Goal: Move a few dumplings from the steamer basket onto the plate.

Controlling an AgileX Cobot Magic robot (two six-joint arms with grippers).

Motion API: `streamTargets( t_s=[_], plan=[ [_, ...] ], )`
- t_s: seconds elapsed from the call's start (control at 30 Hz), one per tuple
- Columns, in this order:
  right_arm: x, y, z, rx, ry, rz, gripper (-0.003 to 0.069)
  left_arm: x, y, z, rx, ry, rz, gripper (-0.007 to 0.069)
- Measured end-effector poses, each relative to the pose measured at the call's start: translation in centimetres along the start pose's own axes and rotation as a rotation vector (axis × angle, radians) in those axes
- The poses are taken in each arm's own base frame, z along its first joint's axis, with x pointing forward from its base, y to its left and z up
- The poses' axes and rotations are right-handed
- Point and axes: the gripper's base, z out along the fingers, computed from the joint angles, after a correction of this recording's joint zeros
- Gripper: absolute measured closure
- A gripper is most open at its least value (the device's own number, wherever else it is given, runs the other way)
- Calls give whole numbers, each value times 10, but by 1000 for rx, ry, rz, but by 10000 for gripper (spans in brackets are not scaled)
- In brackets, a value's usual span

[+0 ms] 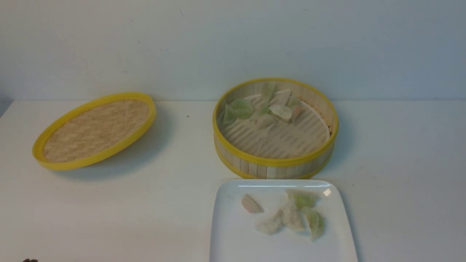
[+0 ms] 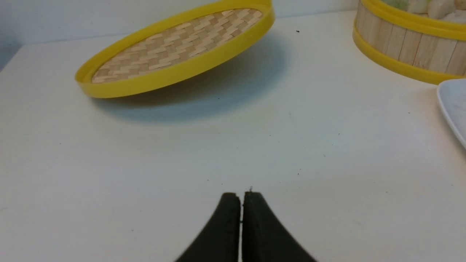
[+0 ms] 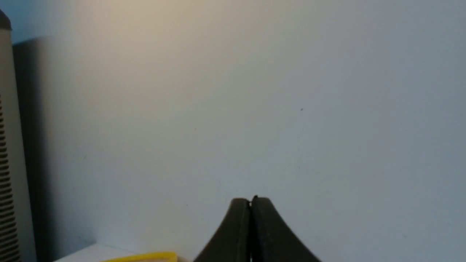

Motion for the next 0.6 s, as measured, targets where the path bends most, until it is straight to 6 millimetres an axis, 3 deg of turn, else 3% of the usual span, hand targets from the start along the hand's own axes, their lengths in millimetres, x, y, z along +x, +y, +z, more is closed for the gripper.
streamTargets(
  t_s=[0.23,0.43,0.6],
  plan=[
    [59,-14,7,217,191,-158,673,0,0,0,0,1,0,631],
    [132,-35,-3,462,426,-167,673,0,0,0,0,1,0,631],
    [141,-38,-7,502,481,-151,673,0,0,0,0,2,0,631]
  ],
)
